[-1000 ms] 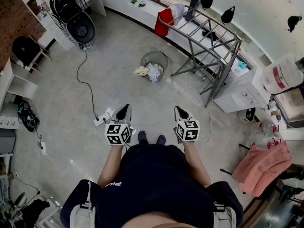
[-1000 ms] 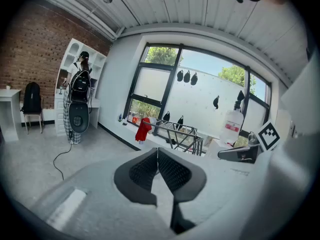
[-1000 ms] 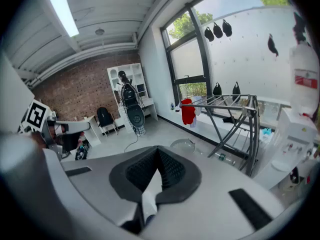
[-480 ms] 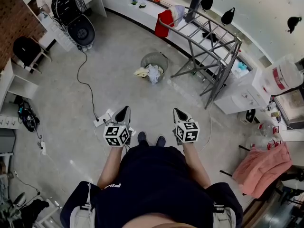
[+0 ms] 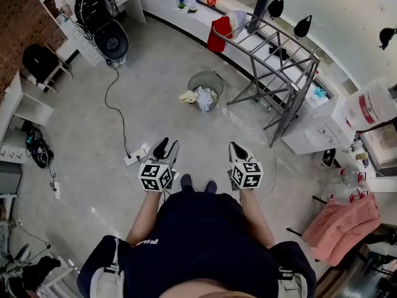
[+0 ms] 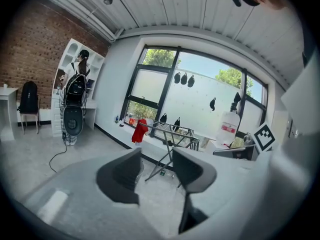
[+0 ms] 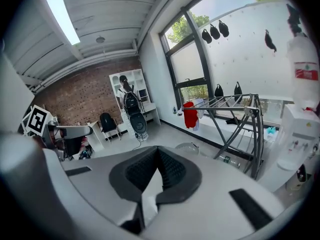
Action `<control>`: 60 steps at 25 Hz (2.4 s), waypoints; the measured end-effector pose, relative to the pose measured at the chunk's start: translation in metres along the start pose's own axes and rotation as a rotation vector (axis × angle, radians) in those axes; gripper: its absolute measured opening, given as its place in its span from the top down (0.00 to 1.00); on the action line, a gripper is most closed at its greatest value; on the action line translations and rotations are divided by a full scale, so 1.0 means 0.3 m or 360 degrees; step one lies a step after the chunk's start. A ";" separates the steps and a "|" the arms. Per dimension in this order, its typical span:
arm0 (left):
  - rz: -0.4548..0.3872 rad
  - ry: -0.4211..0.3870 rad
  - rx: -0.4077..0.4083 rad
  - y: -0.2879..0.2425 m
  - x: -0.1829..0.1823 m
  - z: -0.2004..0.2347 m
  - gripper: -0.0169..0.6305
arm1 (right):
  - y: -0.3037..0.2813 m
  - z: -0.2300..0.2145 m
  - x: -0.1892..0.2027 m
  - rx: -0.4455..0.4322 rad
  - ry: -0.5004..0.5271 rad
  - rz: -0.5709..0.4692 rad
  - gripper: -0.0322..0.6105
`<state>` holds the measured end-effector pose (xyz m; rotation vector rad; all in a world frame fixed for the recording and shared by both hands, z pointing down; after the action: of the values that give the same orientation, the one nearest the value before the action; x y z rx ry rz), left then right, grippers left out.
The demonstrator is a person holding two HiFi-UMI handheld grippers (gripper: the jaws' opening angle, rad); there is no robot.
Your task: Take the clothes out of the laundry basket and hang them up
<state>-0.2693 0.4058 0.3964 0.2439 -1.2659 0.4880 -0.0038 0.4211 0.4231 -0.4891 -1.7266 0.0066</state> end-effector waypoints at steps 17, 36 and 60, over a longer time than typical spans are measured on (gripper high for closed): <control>0.0028 -0.0026 -0.0081 -0.016 0.064 -0.089 0.51 | 0.041 -0.140 0.024 -0.0050 0.0004 -0.0008 0.46; 0.0195 0.0057 0.0006 -0.455 0.196 0.133 0.51 | -0.383 -0.272 0.112 -0.0036 -0.0038 0.0159 0.46; 0.0713 -0.0045 0.0222 -1.183 0.662 0.504 0.51 | -1.171 -0.422 0.236 -0.0048 0.0061 0.0388 0.47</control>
<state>-0.1849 0.0728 0.6612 0.0816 -1.3178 0.9612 -0.0054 0.0915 0.6125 -0.7152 -1.6225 0.1446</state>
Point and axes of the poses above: the fingertips, and each gripper's own axes: y backward along the fingers, z to its left, x out of its underside, the point moved 4 cm from there along y, backward along the fingers, and after that the axes turned 14 degrees about -z, right-handed, at the moved point
